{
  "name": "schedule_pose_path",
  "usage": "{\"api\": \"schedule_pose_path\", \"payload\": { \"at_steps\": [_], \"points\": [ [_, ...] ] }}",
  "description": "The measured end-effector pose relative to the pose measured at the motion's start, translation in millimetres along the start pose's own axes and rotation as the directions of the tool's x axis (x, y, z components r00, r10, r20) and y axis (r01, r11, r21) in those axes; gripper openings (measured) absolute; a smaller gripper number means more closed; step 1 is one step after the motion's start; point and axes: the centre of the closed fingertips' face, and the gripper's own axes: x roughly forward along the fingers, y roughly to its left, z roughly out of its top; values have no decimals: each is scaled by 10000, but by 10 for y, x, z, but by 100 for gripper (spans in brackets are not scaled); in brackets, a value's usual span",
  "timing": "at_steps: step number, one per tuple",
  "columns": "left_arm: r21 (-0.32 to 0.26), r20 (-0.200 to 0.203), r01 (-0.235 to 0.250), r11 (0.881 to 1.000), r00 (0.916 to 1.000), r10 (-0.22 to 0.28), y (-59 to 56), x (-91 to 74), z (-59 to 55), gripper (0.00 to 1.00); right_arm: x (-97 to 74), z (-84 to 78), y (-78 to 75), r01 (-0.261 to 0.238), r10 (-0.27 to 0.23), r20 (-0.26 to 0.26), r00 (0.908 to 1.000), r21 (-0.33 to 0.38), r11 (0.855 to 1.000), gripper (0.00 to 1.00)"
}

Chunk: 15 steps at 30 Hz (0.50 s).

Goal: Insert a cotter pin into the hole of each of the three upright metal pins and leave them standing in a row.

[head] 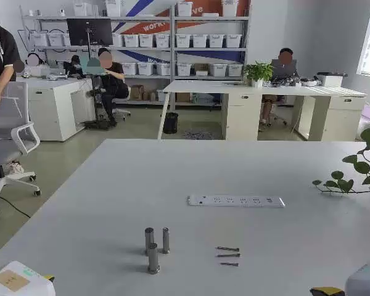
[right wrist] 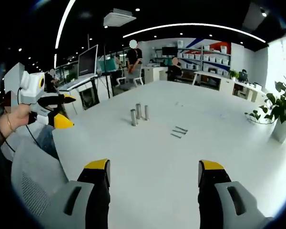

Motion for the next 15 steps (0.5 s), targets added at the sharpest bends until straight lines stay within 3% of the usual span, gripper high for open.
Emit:
{"api": "schedule_pose_path", "payload": {
  "at_steps": [11,15],
  "points": [
    [-130,169,131,9998,9998,-129,3,-72,-1,88,-60,53,12,109,-108,176,9998,-77,9999,72],
    [-176,208,172,9997,9996,-168,-1,-105,-1,89,-91,56,19,28,-34,249,9997,243,9997,71]
  ]
}}
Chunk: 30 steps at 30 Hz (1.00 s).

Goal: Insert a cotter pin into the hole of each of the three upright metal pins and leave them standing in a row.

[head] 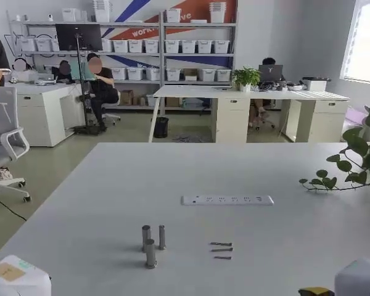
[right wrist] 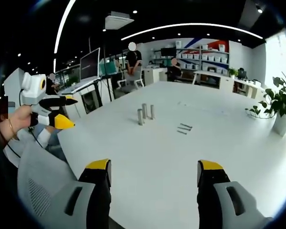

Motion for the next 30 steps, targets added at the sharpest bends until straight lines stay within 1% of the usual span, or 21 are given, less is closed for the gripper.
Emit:
{"api": "schedule_pose_path", "payload": {
  "at_steps": [2,5,9,12,14,17,18,23,27,30],
  "points": [
    [-12,68,21,10000,10000,-21,-2,-20,11,89,-19,9,5,45,-45,75,10000,-31,10000,71],
    [16,149,23,10000,9999,-23,2,-47,32,89,-29,12,22,52,-52,45,10000,-10,10000,69],
    [91,120,-56,9999,9999,55,24,-82,31,89,-40,21,50,77,-77,66,9999,-71,9999,68],
    [58,128,-47,10000,9999,46,22,-96,28,89,-29,18,64,50,-49,19,10000,-97,9999,68],
    [66,66,-56,10000,10000,56,18,-98,14,89,-22,7,76,35,-37,-64,10000,-183,9998,69],
    [31,-40,-43,10000,10000,43,10,-82,-2,88,-24,-36,76,94,-103,-262,9996,-343,9994,72],
    [10,-89,-37,10000,10000,37,9,-70,-5,88,-27,-43,78,82,-92,-263,9996,-402,9992,72],
    [60,-57,-11,10000,10000,11,-1,-54,22,88,-26,-38,40,161,-169,-181,9997,-429,9990,75],
    [-32,-63,13,10000,10000,-13,5,-39,19,88,-27,-25,32,179,-193,-218,9996,-612,9980,78],
    [18,-213,28,10000,9998,-27,16,-37,-9,88,-39,-5,7,226,-238,-206,9995,-592,9980,80]
  ]
}}
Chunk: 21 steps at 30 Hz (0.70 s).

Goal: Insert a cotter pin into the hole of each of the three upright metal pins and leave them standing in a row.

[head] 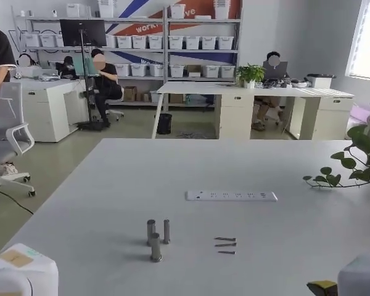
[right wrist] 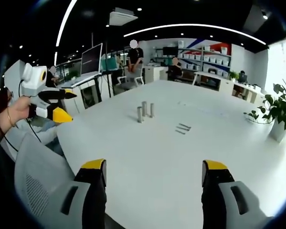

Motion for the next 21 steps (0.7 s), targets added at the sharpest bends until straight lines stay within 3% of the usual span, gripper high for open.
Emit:
{"api": "schedule_pose_path", "payload": {
  "at_steps": [7,21],
  "points": [
    [-20,-46,-116,9999,9999,115,31,-8,-7,89,-10,1,-81,3,-2,-87,10000,80,10000,82],
    [16,7,-130,9999,9999,130,-2,22,39,95,3,-23,-63,-186,188,-56,9998,233,9996,83]
  ]
}}
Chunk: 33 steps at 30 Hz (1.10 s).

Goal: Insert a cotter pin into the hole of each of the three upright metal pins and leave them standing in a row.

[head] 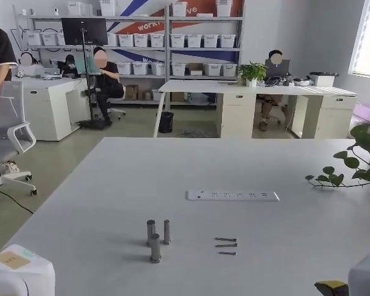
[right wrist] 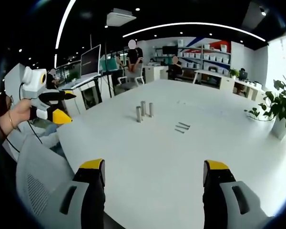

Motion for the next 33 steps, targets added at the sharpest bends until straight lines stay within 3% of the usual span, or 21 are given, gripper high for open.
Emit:
{"api": "schedule_pose_path", "payload": {
  "at_steps": [5,11,19,21,24,27,33],
  "points": [
    [278,-24,63,9996,10000,-62,-34,23,7,99,4,1,-3,-89,88,80,9999,8,10000,81],
    [-12,16,181,9998,9998,-181,-42,72,7,99,48,39,-52,-262,258,169,9995,223,9994,78],
    [-105,-41,439,9990,9990,-439,-106,190,16,99,236,105,-149,-681,677,-133,9976,-372,9970,71],
    [-86,-64,438,9990,9990,-439,-111,213,17,99,295,145,-207,-692,688,-99,9976,-390,9968,66],
    [-97,29,448,9989,9990,-448,-130,238,31,97,387,208,-324,-684,680,-117,9976,-384,9969,50],
    [-38,53,438,9990,9990,-438,-156,277,28,96,475,286,-433,-667,666,-38,9978,-345,9972,46],
    [11,-15,474,9989,9989,-474,-164,340,1,93,694,325,-634,-646,623,-381,9973,-621,9960,39]
  ]
}}
